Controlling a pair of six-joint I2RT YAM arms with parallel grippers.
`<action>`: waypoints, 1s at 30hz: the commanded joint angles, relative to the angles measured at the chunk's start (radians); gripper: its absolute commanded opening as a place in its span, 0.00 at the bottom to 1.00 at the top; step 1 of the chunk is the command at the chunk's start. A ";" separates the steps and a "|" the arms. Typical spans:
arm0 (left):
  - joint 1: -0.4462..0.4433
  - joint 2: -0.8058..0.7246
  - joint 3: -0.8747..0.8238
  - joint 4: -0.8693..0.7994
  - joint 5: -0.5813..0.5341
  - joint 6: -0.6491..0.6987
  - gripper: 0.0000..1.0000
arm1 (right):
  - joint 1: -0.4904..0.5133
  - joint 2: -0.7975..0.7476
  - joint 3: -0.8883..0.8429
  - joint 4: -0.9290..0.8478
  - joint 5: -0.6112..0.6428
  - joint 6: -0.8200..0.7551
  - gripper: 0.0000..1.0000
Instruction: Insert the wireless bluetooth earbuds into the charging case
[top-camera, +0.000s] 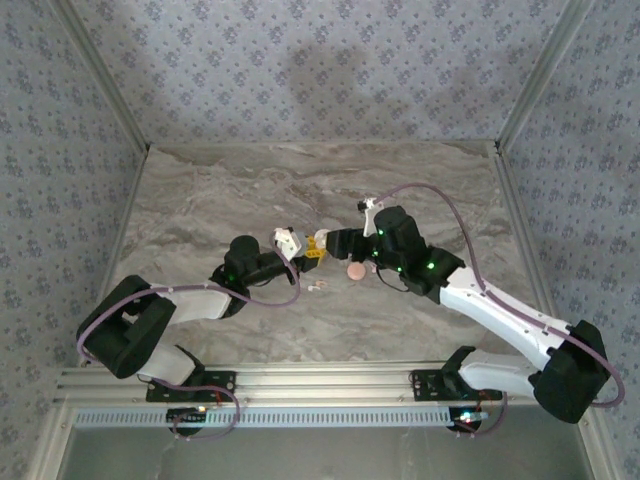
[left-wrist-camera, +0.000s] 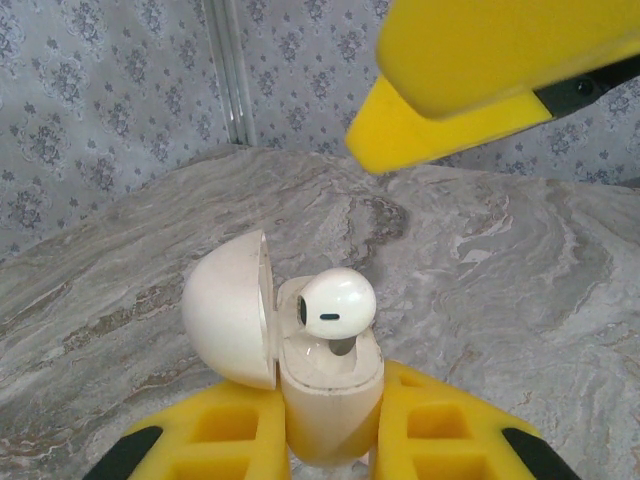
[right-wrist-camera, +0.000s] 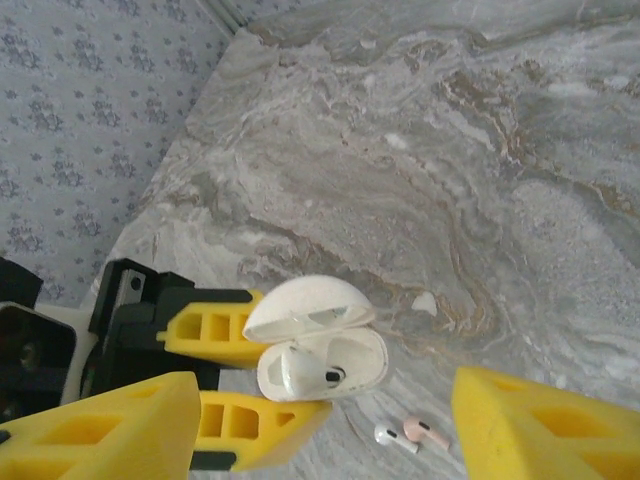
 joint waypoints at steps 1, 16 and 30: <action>-0.007 -0.019 0.001 0.025 0.007 -0.010 0.10 | -0.018 0.022 0.044 -0.054 -0.074 0.001 0.69; -0.008 -0.021 0.005 0.022 0.010 -0.012 0.10 | -0.047 0.108 0.071 -0.063 -0.108 0.000 0.69; -0.007 -0.018 0.004 0.028 0.018 -0.014 0.10 | -0.058 0.156 0.095 -0.053 -0.146 -0.003 0.69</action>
